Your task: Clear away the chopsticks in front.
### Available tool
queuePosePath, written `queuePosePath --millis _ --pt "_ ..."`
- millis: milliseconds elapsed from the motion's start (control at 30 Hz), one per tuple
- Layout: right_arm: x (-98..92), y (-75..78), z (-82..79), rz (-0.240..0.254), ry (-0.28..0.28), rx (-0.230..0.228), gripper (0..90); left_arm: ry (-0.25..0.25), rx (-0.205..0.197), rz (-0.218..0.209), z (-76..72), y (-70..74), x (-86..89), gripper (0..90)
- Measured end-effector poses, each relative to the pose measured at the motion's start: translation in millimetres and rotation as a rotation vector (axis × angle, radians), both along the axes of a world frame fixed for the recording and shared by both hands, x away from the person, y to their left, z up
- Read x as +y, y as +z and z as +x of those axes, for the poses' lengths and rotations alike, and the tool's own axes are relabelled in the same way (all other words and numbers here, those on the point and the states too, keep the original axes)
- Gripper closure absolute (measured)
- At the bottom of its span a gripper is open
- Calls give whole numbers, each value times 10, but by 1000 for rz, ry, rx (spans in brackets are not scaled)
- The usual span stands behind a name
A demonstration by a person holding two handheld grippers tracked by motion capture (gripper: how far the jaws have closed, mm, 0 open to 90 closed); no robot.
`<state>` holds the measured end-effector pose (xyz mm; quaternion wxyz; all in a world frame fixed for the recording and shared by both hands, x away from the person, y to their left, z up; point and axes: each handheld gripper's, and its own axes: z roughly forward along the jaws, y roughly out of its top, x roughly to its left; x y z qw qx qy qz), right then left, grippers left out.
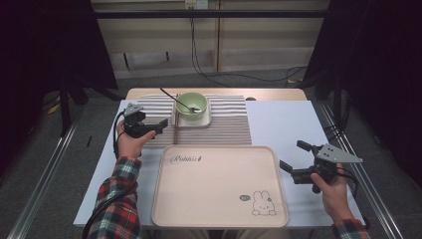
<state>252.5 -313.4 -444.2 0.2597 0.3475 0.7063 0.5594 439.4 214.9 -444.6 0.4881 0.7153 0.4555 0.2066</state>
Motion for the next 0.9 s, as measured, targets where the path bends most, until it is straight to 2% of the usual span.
queuePosePath --millis 100,200,300,400,433,500,533,567,633,733,767,833,900 --pt "-2 3 2 2 -3 -1 10 11 6 -2 49 -19 -43 9" --pt "-3 5 4 2 -10 -5 10 13 15 25 100 -43 -76 36" --pt "-2 1 4 0 -3 0 10 23 19 9 151 -57 -104 71" --pt "2 0 5 2 -9 2 10 37 29 18 198 -73 -134 108" --pt "-4 5 3 1 -10 3 10 47 37 45 225 -82 -151 124" --pt "-8 6 6 1 -10 -2 10 48 35 46 236 -85 -158 161" --pt "-8 6 6 1 -10 -2 10 50 33 60 251 -92 -162 161" --pt "-10 6 7 2 -9 0 10 60 44 76 276 -106 -174 175" --pt "-10 5 8 4 -9 2 10 61 47 76 288 -118 -186 191" --pt "-16 5 12 3 -11 -3 10 68 81 78 325 -141 -225 227" --pt "-17 7 9 6 -18 -1 10 74 100 76 337 -145 -239 264" --pt "-20 8 8 6 -16 1 10 84 99 107 370 -154 -269 267" --pt "-19 5 11 6 -21 -1 10 93 115 82 398 -161 -299 302"
